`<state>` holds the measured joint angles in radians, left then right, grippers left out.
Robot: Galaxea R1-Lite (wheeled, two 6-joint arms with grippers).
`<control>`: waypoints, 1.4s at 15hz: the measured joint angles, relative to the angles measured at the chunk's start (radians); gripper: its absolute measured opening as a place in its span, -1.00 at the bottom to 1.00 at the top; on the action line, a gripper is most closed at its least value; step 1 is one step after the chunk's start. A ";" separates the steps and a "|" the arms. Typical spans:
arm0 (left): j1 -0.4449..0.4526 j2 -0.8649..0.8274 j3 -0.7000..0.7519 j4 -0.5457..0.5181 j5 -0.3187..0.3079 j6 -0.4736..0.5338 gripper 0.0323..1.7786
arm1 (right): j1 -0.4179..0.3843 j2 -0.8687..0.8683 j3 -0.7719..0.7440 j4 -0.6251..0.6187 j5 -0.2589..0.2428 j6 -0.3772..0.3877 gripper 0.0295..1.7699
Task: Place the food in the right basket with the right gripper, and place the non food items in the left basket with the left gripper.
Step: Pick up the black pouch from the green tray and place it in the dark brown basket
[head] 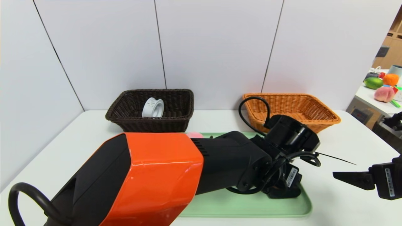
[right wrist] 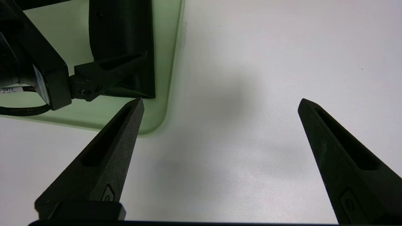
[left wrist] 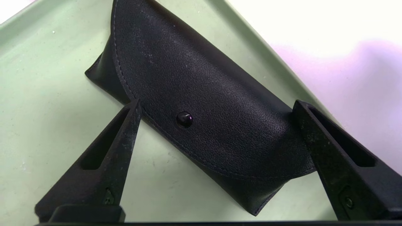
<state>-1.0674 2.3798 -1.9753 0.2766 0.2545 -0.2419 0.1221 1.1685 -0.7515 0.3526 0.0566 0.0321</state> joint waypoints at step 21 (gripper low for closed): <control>0.025 -0.046 0.000 0.101 -0.013 -0.111 0.90 | 0.061 -0.018 -0.024 0.003 0.003 0.004 0.92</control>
<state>-1.0426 2.3336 -1.9749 0.3774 0.2419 -0.3530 0.1832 1.1502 -0.7760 0.3555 0.0596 0.0364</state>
